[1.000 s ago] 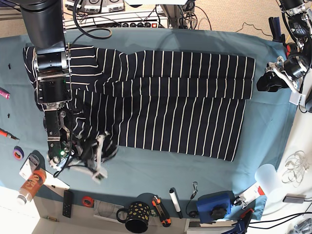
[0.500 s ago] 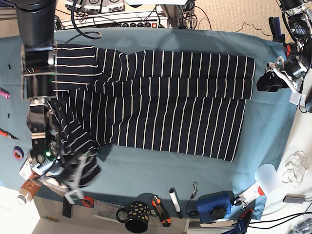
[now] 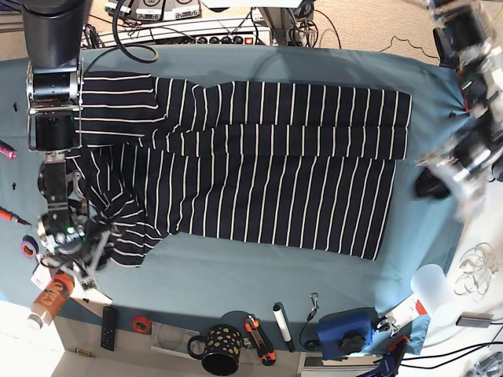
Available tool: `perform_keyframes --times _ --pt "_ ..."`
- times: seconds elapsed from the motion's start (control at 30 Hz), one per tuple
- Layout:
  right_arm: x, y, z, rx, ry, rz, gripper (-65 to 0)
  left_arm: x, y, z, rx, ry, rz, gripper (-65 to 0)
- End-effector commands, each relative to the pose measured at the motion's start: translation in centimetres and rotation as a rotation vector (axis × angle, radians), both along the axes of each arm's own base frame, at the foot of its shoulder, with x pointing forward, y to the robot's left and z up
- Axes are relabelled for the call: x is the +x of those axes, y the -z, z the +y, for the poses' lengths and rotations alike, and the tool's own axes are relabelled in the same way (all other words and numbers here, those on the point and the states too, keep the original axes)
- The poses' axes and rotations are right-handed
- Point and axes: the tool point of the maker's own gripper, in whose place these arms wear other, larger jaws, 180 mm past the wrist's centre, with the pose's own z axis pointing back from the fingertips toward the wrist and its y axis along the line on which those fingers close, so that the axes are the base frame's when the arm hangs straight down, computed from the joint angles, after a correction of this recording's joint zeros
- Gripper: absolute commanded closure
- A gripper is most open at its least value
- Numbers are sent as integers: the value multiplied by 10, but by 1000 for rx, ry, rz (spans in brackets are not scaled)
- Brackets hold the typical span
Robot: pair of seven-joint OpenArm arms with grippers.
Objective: Layout the t-shirt on the table in an organized manner, then fold the t-shirt properly
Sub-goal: 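Release the sleeve and lower the left gripper to the shirt hem, then grasp the shirt's hem edge with both grippers and lift it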
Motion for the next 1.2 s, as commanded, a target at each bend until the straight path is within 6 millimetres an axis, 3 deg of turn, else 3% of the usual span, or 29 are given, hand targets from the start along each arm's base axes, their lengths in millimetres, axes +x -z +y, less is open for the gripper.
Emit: perform_keyframes --times 0.0,0.1,0.23,0.47,0.73,0.83,1.03,1.17 --pt "13 -27 -10 -6 14 -77 0 18 -16 -6 35 17 -66 -284" --pt "11 -29 -16 14 37 -82 0 53 -14 -21 178 1 -83 -284" --pt "10 -29 -17 25 39 -75 0 96 -12 -25 327 -8 -69 -284" --pt "8 -27 -17 35 44 -65 0 145 15 -7 254 -31 103 -286" --pt "8 -26 -13 57 43 -64 0 148 43 -14 143 14 200 -286" --pt "9 -24 -11 61 40 -62 0 141 54 -31 128 64 238 -286" --pt "7 -19 -4 67 28 -34 0 143 57 -63 86 106 223 -286" --pt "7 -19 -4 67 24 -31 0 144 63 -66 133 85 240 -275"
